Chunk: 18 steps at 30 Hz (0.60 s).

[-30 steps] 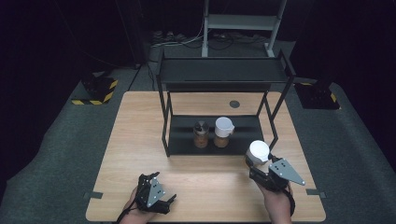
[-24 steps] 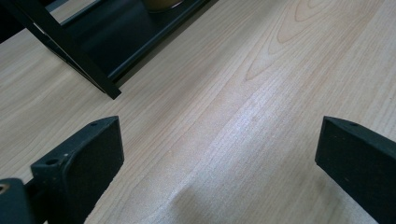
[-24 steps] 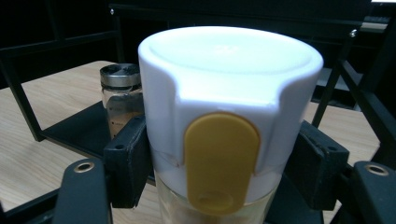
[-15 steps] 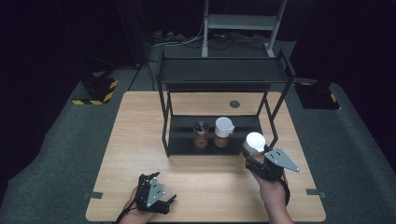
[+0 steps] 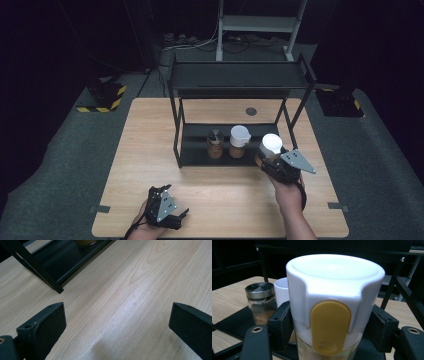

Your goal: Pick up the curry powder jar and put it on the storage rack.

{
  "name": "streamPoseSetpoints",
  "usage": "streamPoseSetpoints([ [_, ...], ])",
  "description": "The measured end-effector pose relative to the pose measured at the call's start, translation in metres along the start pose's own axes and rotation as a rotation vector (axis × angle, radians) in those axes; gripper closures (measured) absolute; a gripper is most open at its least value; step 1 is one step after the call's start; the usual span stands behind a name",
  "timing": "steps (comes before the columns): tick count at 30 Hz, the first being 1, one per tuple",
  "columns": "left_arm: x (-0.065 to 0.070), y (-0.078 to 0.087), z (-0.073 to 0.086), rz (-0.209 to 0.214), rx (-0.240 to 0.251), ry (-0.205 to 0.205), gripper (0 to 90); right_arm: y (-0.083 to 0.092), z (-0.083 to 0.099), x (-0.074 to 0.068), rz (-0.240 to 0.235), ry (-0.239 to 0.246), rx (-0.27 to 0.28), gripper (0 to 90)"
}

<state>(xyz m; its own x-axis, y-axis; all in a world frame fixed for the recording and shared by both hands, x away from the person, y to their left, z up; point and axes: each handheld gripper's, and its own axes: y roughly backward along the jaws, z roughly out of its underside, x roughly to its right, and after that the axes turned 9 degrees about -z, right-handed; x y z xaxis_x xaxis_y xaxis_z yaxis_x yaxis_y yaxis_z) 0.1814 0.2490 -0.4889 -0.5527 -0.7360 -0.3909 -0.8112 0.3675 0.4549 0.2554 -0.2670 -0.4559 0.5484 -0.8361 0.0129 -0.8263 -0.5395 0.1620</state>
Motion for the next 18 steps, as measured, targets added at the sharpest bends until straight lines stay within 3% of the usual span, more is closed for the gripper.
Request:
streamPoseSetpoints([
  [18,-0.001,0.0,0.001,0.004,0.006,0.004,1.5,-0.028,-0.001,0.008,0.022,0.003,-0.005,30.7],
])
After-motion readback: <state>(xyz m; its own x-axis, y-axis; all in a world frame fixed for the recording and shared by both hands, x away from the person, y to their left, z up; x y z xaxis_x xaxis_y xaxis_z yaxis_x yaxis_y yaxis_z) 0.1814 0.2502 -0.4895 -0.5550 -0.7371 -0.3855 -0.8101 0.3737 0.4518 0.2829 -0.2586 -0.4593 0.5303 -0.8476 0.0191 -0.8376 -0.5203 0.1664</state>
